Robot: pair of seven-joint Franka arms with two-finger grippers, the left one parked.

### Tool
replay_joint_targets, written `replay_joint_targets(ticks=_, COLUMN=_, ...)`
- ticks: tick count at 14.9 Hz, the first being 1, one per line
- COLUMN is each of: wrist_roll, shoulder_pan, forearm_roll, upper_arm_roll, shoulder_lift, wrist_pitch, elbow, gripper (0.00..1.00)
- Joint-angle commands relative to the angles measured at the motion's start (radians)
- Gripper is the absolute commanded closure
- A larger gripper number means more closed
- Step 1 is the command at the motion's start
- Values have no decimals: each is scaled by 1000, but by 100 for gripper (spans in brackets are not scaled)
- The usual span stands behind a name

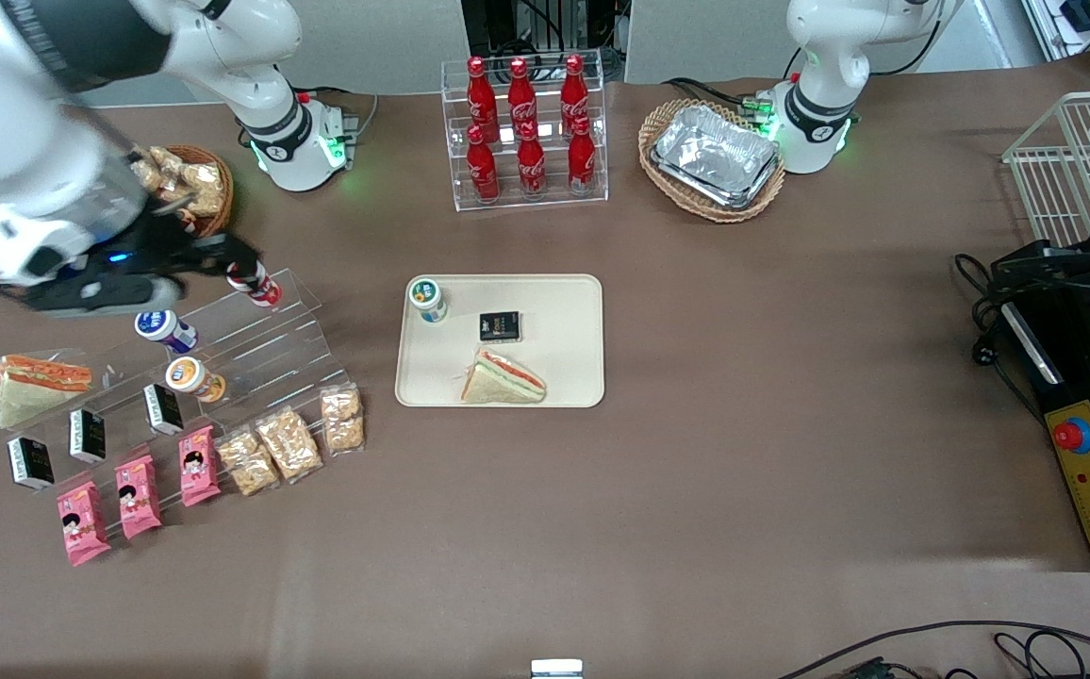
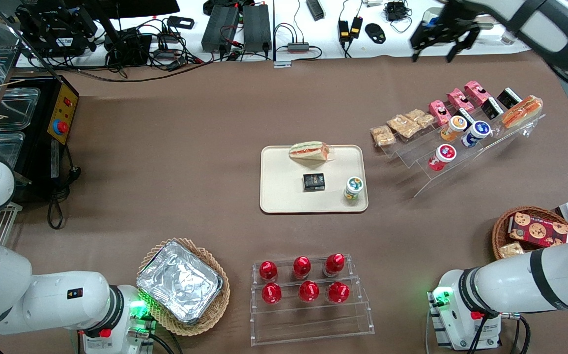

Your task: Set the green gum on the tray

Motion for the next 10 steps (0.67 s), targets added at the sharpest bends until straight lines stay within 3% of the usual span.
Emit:
replay_joint_targets(ticks=1, wrist_roll=-133, shoulder_pan=4, forearm_roll=-69, upper_arm_roll=-101, shoulder_lift=2, wrist_pitch=-25, elbow=22, gripper=0)
replay_joint_targets(ticks=4, wrist_roll=-168, shoulder_pan=4, forearm_roll=-63, upper_arm_roll=-202, shoulder_lift=9, wrist_pitch=-18, elbow=22, gripper=0)
replay_joint_targets(ticks=10, wrist_roll=-173, shoulder_pan=-74, forearm_roll=-58, upper_arm_roll=-192, shoulder_lift=9, wrist_pitch=-24, elbow=24, gripper=0)
